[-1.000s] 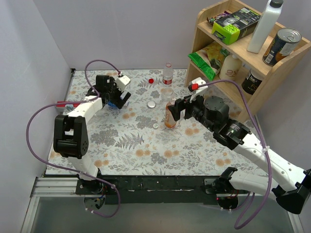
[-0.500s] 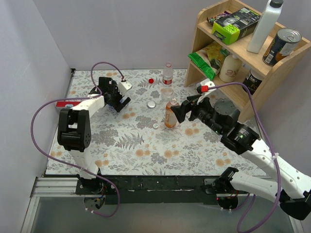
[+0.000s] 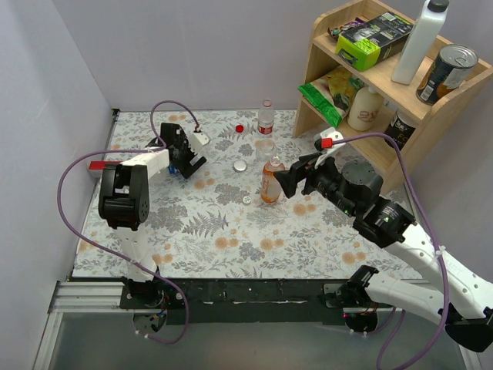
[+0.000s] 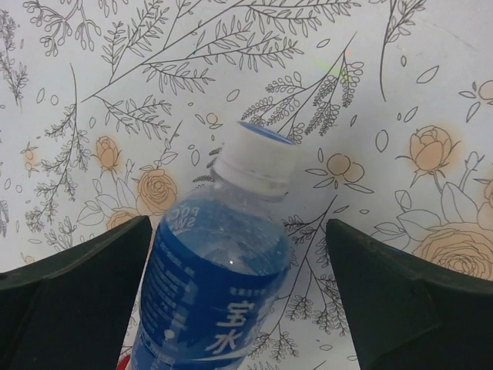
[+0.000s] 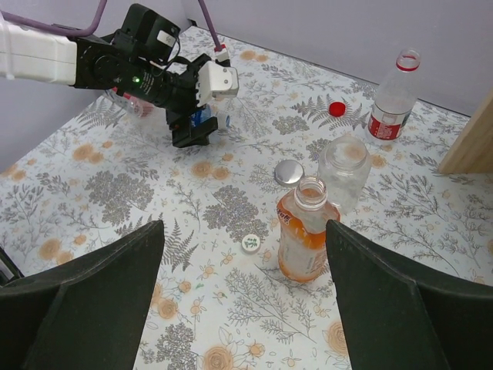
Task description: Unscrew the bottle caps
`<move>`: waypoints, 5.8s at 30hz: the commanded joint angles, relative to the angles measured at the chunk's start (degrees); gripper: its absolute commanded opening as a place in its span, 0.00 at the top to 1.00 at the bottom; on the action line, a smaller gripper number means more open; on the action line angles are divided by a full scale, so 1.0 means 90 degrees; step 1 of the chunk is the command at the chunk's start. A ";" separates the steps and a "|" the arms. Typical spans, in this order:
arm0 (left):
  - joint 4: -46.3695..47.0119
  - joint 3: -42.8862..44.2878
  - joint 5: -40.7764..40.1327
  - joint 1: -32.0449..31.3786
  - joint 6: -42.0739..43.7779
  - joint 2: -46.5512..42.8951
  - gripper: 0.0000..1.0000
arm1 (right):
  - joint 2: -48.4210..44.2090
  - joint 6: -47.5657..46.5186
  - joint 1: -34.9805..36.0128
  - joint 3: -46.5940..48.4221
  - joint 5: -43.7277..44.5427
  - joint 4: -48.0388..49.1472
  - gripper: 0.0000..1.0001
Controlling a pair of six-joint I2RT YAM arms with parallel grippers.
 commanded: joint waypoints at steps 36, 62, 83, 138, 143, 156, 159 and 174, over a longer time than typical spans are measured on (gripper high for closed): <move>0.3358 -0.3604 0.4408 -0.1345 -0.5922 -0.6448 0.51 | 0.2037 0.1463 0.1076 0.1931 -0.0953 0.1251 0.25; 0.3514 -0.4015 0.3674 -0.2449 -0.6010 -0.6820 0.54 | 0.1510 0.2499 0.0960 0.0321 -0.0932 0.2060 0.40; 0.3388 -0.4064 0.3996 -0.2527 -0.5610 -0.6703 0.09 | 0.1393 0.2655 0.0911 0.0057 -0.0855 0.2451 0.99; 0.3563 -0.3478 0.7572 -0.2576 -0.6674 -0.5629 0.82 | 0.0339 -0.0157 0.0803 -0.0509 -0.3512 0.2520 0.99; 0.3202 -0.3526 0.7094 -0.2576 -0.6264 -0.5657 0.81 | 0.0173 0.0009 0.0784 -0.0500 -0.2897 0.2364 0.68; 0.2675 -0.3927 0.3578 -0.2644 -0.5639 -0.6644 0.75 | -0.0073 0.0926 0.0784 -0.0198 -0.0836 0.1992 0.18; 0.2509 -0.3927 0.2865 -0.2703 -0.5513 -0.6732 0.75 | 0.0288 0.1268 0.0784 -0.0051 -0.0484 0.2090 0.20; 0.2177 -0.3859 0.2131 -0.2908 -0.5307 -0.6673 0.75 | 0.1490 0.1786 0.0793 0.0564 -0.0180 0.2686 0.27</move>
